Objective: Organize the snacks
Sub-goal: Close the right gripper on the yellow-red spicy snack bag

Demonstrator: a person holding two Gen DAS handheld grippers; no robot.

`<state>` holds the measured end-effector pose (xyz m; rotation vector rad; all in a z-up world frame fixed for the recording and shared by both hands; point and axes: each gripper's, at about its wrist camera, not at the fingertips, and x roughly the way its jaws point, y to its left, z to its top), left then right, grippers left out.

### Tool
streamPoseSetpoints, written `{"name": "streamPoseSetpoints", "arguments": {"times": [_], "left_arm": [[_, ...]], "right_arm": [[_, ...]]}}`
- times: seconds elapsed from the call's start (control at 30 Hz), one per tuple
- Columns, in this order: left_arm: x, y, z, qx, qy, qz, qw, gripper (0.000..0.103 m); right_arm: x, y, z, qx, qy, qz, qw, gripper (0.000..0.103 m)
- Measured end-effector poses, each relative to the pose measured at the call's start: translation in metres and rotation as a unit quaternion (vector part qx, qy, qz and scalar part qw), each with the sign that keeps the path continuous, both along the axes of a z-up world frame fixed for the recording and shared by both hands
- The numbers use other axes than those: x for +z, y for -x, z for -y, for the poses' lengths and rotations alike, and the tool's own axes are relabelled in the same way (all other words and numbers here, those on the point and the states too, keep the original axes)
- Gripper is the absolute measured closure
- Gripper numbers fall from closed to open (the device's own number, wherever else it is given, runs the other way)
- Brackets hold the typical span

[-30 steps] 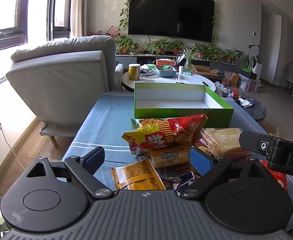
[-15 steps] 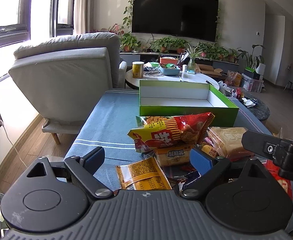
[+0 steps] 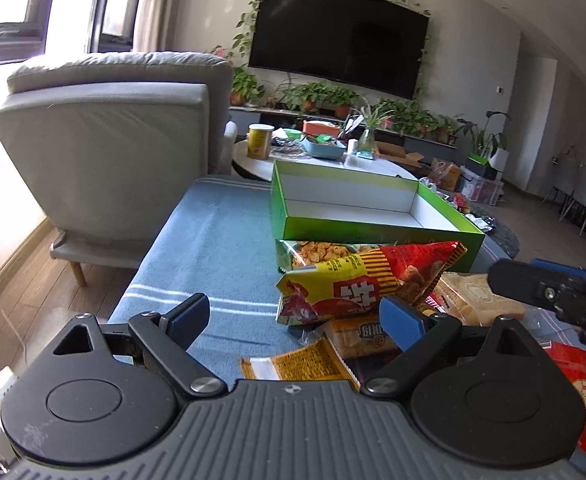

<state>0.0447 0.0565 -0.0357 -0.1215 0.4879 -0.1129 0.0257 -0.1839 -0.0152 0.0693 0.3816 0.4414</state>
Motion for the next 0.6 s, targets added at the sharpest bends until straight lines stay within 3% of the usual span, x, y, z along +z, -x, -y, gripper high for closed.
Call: {"name": "streamPoseSetpoints", "arguments": {"times": [0.2, 0.4, 0.6], "left_arm": [[-0.006, -0.016, 0.008, -0.027, -0.035, 0.014, 0.9989, 0.012], [-0.013, -0.033, 0.008, -0.032, -0.040, -0.006, 0.9987, 0.018], [-0.014, -0.045, 0.005, -0.050, -0.027, -0.003, 0.9984, 0.022]], "right_arm": [[-0.004, -0.020, -0.012, 0.022, 0.026, -0.007, 0.999, 0.025], [-0.014, -0.040, -0.021, 0.031, 0.037, -0.036, 0.998, 0.025], [-0.016, -0.065, -0.015, 0.042, 0.007, -0.086, 0.995, 0.025]]}}
